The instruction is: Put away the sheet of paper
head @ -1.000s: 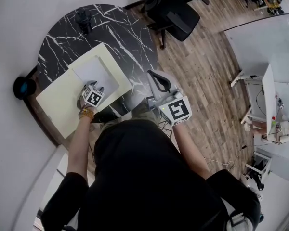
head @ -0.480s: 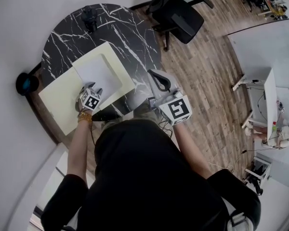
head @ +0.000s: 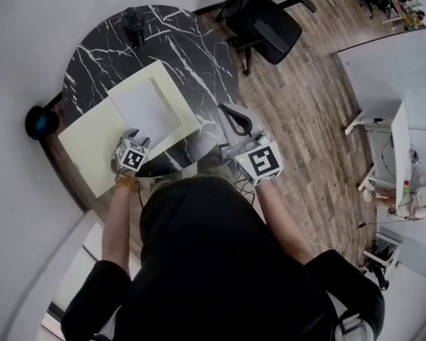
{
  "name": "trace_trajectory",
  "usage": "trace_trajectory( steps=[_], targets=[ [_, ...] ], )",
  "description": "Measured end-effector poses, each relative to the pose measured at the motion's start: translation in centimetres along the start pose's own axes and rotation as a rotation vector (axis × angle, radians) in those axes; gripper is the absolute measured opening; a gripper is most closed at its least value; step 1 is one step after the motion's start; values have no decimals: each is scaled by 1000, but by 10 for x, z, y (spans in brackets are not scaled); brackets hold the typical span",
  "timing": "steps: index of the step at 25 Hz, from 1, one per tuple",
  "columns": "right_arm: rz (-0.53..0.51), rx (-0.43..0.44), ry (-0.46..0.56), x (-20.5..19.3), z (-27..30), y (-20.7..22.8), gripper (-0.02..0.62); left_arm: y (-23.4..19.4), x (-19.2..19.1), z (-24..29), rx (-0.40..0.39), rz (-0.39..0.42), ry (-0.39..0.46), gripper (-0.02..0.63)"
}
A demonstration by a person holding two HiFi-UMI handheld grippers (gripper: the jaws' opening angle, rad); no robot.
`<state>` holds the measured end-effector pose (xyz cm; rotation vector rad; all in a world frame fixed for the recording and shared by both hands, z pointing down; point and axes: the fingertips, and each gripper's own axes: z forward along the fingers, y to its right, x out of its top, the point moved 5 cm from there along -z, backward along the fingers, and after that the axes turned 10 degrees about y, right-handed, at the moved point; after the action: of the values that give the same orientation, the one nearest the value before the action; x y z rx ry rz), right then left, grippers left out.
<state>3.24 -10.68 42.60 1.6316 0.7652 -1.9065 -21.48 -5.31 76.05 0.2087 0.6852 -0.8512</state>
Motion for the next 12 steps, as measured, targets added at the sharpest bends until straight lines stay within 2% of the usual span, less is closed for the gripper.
trace_trajectory(
  steps=[6, 12],
  targets=[
    [-4, -1, -7, -3, -9, -2, -2, 0, -3, 21, -16, 13, -34, 212],
    [-12, -11, -17, -5, -16, 1, -2, -1, 4, 30, -14, 6, -32, 210]
  ],
)
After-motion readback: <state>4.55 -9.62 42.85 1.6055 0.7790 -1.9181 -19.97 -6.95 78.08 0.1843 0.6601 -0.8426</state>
